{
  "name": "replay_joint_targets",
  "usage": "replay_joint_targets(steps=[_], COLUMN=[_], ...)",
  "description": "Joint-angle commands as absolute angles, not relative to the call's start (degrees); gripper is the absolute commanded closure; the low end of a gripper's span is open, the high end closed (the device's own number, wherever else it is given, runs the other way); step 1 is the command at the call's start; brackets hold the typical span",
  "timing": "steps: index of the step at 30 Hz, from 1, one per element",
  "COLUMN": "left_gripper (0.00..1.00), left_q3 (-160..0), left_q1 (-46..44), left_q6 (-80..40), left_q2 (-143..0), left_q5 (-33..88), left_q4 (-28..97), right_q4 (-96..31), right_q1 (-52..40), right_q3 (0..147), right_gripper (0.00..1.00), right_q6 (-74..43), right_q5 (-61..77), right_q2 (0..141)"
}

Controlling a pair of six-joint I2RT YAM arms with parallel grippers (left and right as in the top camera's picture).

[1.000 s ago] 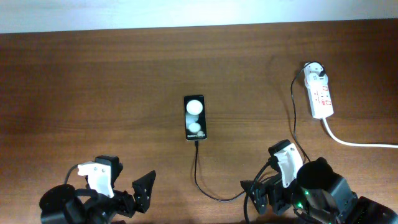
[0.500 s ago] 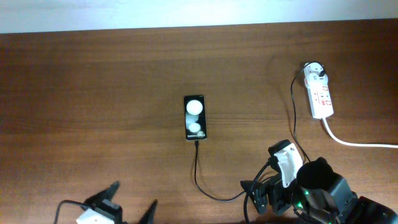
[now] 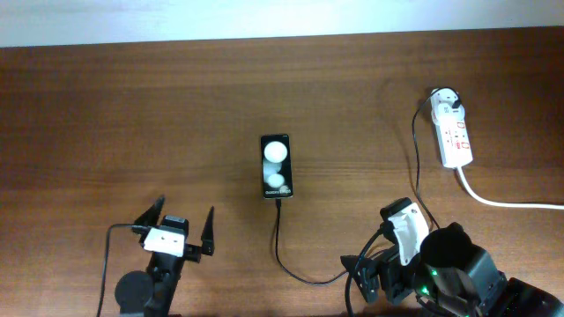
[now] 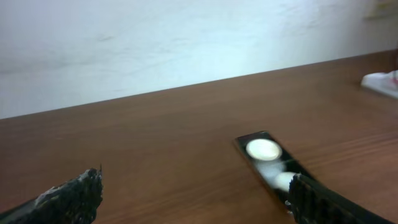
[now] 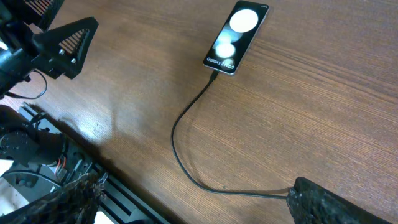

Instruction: Plug charger to phone and switch on socket

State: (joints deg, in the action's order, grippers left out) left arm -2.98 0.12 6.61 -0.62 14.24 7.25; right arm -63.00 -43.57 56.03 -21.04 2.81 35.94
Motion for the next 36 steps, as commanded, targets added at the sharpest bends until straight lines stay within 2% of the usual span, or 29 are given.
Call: replay_joint_targets(steps=[1, 4, 28, 31, 36], left_gripper=[0.01, 0.01, 0.01, 0.01, 0.01], left_q3=[-1.7, -0.5, -0.5, -0.5, -0.5], left_q1=[0.1, 0.1, 1.2, 1.2, 1.2], left_q6=[9.1, 9.1, 9.1, 9.1, 9.1], left_q2=[-0.3, -0.3, -0.3, -0.3, -0.3], left_q5=[3.5, 0.5, 1.2, 1.2, 1.2], left_q4=[5.6, 4.8, 4.6, 4.6, 4.6], right_q4=[-62.9, -62.9, -63.2, -62.8, -62.8], right_q1=[-43.4, -43.4, -43.4, -39.5, -38.9], right_q3=[56.2, 56.2, 55.4, 52.6, 52.6], right_gripper=[0.01, 0.01, 0.01, 0.01, 0.01], right_q6=[-21.3, -21.3, -21.2, -21.5, -21.5], right_q5=[2.3, 2.3, -0.8, -0.7, -0.7], right_q2=[35.8, 35.8, 35.6, 35.4, 35.4])
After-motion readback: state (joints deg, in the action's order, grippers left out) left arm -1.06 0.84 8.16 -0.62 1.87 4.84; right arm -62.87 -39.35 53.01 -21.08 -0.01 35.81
